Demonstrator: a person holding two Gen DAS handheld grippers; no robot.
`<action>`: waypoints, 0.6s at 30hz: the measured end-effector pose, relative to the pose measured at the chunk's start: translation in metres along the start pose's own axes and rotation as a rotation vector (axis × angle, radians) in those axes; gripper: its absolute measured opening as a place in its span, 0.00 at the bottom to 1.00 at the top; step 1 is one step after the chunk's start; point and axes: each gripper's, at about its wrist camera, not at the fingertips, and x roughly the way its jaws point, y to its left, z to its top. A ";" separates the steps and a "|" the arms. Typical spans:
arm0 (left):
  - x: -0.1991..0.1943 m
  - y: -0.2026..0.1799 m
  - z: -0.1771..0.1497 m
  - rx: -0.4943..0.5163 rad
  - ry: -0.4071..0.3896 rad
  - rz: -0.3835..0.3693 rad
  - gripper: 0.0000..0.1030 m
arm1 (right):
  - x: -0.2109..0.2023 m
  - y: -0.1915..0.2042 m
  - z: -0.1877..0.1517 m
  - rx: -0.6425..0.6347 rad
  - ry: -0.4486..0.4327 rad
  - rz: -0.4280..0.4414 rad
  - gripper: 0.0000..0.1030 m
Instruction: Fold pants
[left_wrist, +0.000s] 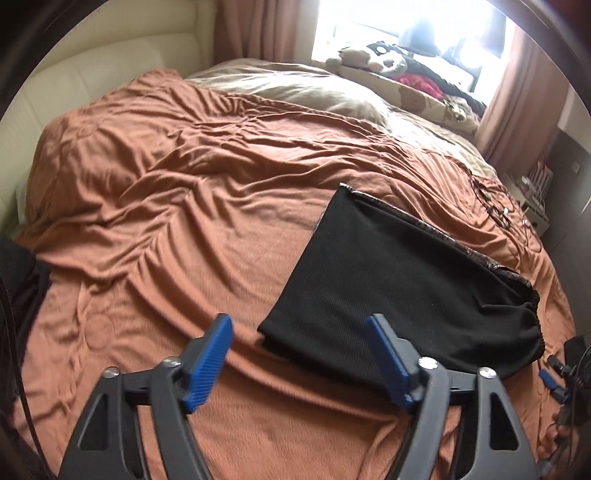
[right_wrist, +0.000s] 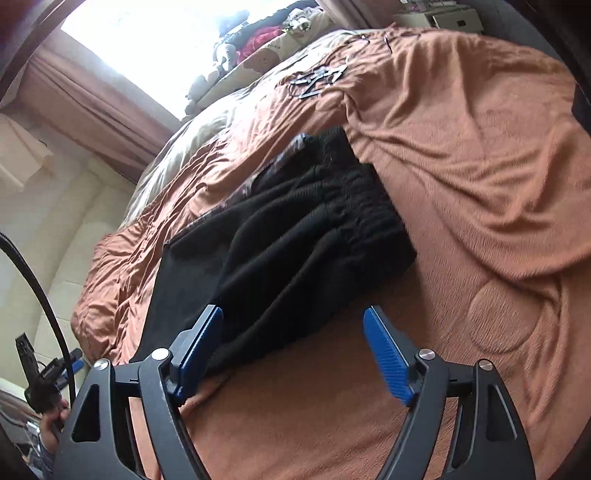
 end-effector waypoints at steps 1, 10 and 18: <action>-0.001 0.002 -0.004 -0.012 0.001 -0.005 0.77 | 0.003 -0.002 -0.001 0.012 0.008 0.010 0.75; 0.012 0.023 -0.031 -0.152 0.028 -0.081 0.77 | 0.018 -0.019 -0.002 0.081 -0.007 0.051 0.69; 0.036 0.025 -0.042 -0.211 0.088 -0.132 0.68 | 0.031 -0.036 0.002 0.177 -0.005 0.067 0.60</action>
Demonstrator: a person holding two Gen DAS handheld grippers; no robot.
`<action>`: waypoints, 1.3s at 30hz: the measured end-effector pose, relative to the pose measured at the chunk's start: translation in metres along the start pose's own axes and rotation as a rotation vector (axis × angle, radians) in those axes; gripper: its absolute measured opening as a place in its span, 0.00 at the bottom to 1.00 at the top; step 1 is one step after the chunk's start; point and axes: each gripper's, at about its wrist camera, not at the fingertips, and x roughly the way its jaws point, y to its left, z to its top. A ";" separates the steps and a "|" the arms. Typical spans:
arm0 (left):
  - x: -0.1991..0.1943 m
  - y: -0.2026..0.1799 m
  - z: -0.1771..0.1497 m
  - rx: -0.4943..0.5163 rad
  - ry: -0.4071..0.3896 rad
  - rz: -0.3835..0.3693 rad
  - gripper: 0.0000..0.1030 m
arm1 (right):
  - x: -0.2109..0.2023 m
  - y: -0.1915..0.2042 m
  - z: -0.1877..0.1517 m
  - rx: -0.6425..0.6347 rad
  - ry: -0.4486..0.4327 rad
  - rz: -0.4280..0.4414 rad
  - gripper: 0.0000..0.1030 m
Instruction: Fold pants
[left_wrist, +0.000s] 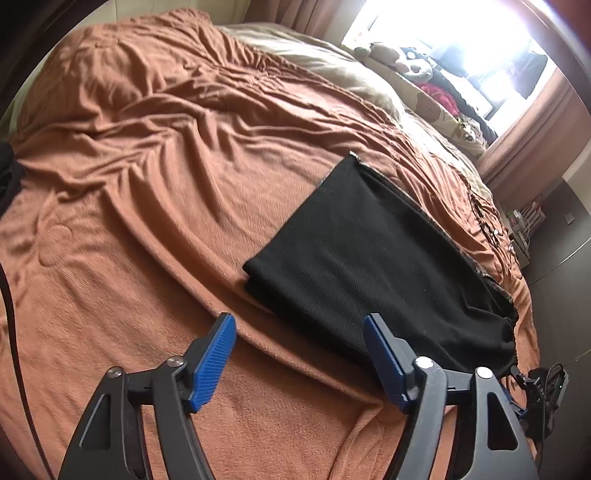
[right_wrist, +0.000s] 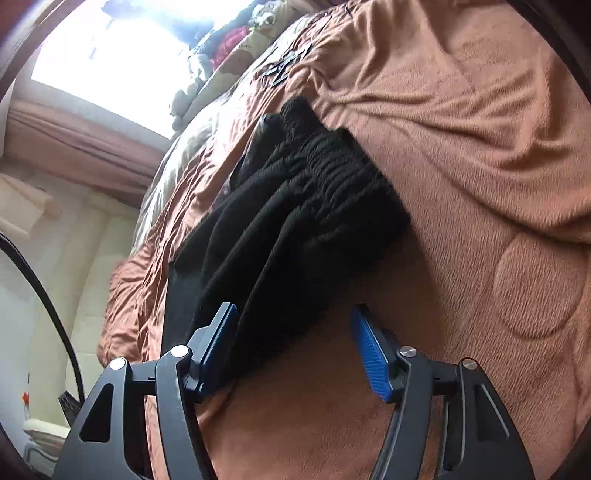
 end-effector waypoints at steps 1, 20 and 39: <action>0.002 0.001 0.000 -0.007 0.006 -0.001 0.67 | 0.001 -0.002 0.003 0.011 -0.003 -0.003 0.60; 0.051 0.015 -0.011 -0.178 0.107 -0.079 0.63 | 0.011 -0.019 0.023 0.059 -0.017 0.013 0.24; 0.057 0.026 -0.020 -0.346 0.137 -0.221 0.63 | 0.004 -0.031 0.024 0.088 0.002 0.029 0.25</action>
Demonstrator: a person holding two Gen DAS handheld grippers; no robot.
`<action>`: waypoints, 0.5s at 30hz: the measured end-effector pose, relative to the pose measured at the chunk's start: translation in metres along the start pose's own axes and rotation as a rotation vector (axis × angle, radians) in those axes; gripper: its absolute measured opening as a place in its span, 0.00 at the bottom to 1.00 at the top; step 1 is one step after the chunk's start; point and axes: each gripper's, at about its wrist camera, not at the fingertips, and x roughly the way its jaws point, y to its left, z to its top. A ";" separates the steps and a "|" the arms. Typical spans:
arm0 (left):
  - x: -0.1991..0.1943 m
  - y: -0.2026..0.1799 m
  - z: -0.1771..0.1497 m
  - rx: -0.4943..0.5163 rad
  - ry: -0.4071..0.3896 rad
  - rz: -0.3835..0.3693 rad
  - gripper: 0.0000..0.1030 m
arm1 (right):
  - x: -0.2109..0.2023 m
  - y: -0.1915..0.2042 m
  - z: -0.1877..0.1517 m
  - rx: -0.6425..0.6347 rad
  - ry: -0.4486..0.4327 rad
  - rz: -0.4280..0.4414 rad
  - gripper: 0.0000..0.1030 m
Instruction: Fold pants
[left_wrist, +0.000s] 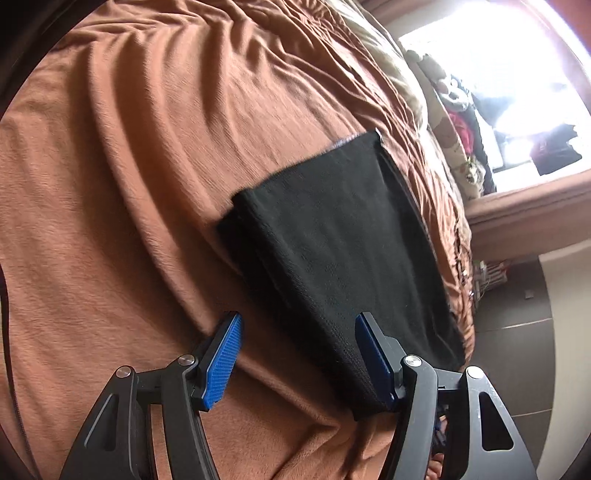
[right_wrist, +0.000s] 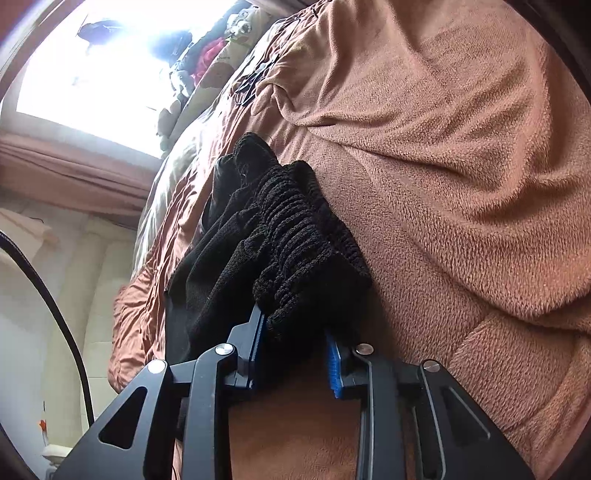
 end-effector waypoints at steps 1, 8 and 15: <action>0.003 -0.002 -0.001 0.002 0.007 0.001 0.63 | 0.000 0.000 0.000 0.000 0.001 0.000 0.25; 0.017 -0.002 0.004 -0.038 -0.016 0.003 0.63 | 0.002 0.001 0.001 -0.003 0.004 0.002 0.25; 0.018 0.000 0.009 -0.051 -0.061 0.071 0.27 | 0.007 -0.002 0.001 0.000 0.005 0.013 0.25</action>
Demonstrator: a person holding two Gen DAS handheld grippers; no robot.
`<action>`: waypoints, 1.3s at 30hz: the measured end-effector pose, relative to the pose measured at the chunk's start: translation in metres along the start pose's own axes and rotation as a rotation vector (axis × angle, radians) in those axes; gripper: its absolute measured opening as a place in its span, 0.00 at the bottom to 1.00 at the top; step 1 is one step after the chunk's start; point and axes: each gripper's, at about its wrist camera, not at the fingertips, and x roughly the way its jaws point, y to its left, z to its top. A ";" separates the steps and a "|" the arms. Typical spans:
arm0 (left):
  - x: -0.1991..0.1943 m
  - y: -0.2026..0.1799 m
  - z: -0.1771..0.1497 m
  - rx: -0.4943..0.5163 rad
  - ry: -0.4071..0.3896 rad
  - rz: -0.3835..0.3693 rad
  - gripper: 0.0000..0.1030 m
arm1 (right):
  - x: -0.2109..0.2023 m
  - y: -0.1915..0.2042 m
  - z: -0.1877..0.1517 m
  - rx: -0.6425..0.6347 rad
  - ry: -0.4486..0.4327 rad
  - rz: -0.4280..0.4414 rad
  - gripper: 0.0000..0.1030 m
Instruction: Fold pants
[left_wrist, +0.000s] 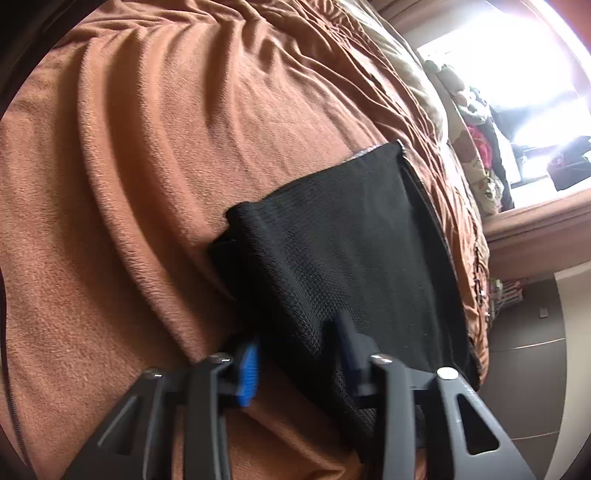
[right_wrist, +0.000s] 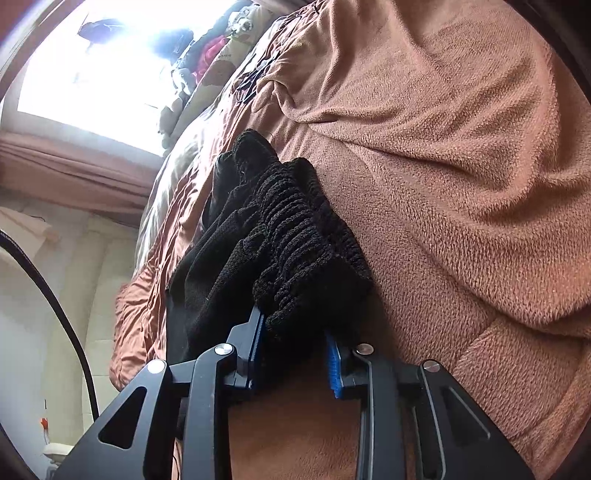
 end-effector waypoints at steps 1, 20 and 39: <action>-0.001 0.001 -0.001 -0.001 -0.004 0.001 0.24 | 0.000 0.000 0.000 0.000 -0.001 0.001 0.25; -0.056 -0.019 0.002 0.067 -0.103 -0.060 0.05 | -0.020 0.023 -0.009 -0.093 -0.031 0.038 0.16; -0.135 0.043 -0.036 0.016 -0.133 -0.099 0.04 | -0.053 0.041 -0.052 -0.182 0.033 0.029 0.16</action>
